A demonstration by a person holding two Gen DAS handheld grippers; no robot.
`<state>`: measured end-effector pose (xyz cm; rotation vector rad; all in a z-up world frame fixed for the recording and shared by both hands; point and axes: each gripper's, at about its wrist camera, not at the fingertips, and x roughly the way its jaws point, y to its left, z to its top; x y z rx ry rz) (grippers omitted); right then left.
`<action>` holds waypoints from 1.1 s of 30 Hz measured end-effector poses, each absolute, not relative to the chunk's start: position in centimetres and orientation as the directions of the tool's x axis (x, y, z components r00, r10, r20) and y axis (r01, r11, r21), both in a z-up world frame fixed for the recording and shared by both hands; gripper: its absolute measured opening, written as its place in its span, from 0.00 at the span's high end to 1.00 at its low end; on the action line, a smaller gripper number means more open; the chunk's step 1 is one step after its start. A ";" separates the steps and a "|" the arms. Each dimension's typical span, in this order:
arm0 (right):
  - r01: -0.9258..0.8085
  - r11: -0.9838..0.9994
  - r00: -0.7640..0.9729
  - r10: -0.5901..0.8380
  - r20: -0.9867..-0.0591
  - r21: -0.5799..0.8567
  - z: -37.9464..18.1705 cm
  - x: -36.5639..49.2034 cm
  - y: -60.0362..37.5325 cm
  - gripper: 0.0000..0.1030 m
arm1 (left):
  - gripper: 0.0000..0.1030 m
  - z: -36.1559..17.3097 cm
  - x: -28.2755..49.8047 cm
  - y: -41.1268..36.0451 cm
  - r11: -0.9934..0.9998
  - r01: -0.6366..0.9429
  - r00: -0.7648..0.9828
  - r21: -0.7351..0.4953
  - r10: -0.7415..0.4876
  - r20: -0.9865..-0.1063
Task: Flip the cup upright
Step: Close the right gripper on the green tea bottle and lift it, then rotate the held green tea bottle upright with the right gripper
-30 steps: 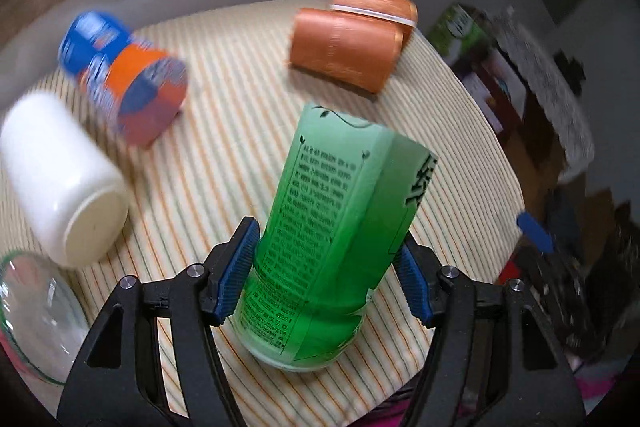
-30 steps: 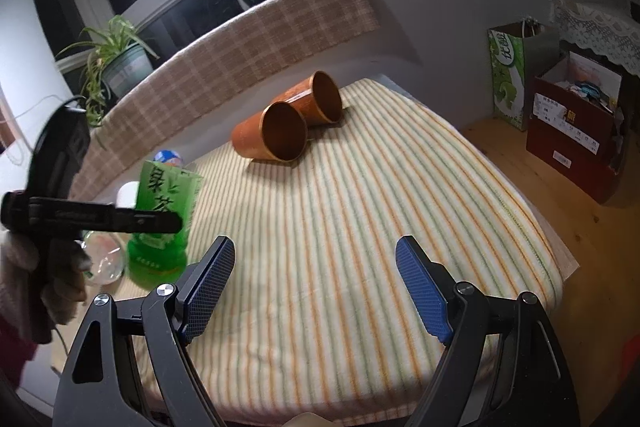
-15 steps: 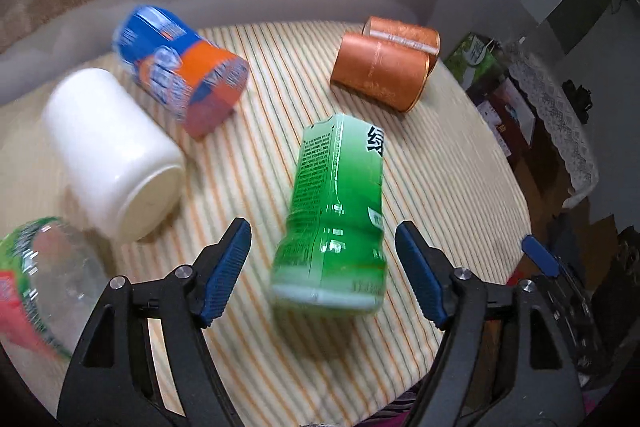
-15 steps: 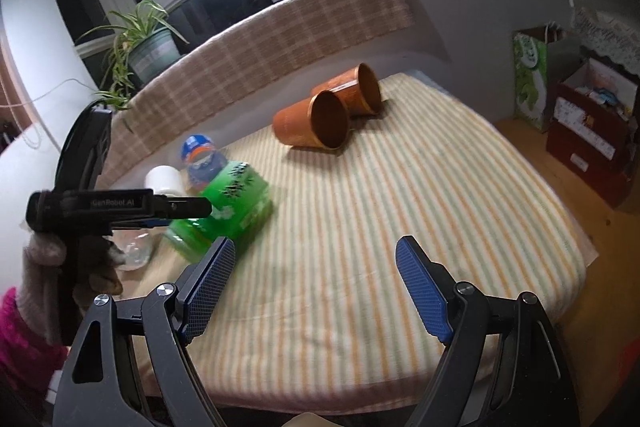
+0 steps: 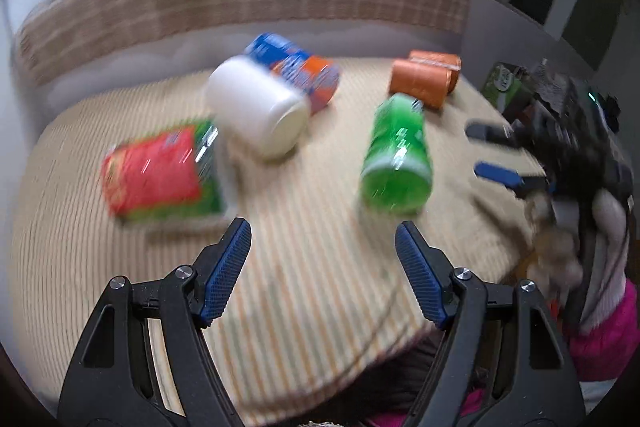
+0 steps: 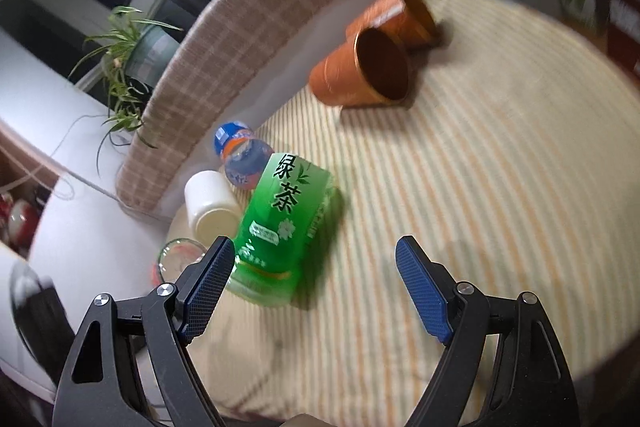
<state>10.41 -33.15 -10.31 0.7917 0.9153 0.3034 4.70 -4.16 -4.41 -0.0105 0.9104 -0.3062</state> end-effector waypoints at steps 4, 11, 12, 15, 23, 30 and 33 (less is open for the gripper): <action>0.106 0.646 0.530 0.607 -0.592 0.756 -11.3 12.9 -31.8 0.20 | 0.25 -5.6 2.7 -1.9 0.966 0.186 0.571 -0.177 -0.254 -0.781; 0.134 0.639 0.461 0.637 -0.618 0.758 -12.2 16.0 -29.5 0.20 | 0.25 -7.0 1.0 -0.5 0.965 0.138 0.555 -0.224 -0.263 -0.789; 0.142 0.634 0.454 0.640 -0.620 0.760 -12.4 16.2 -29.4 0.20 | 0.25 -7.0 0.8 -0.3 0.965 0.137 0.558 -0.223 -0.261 -0.788; 0.175 0.616 0.437 0.651 -0.621 0.768 -13.1 16.8 -29.2 0.20 | 0.25 -7.0 0.5 -0.1 0.966 0.131 0.566 -0.224 -0.258 -0.783; 0.176 0.656 0.434 0.617 -0.656 0.734 -13.0 17.9 -28.8 0.37 | 0.25 -6.2 0.7 0.1 0.972 0.121 0.597 -0.203 -0.235 -0.767; 0.094 0.712 0.454 0.591 -0.666 0.696 -11.6 17.6 -28.2 0.39 | 0.25 -5.5 0.8 0.1 0.975 0.113 0.626 -0.191 -0.219 -0.748; 0.025 0.758 0.483 0.561 -0.672 0.651 -10.1 17.0 -27.9 0.40 | 0.25 -5.3 0.9 0.1 0.975 0.112 0.633 -0.194 -0.220 -0.742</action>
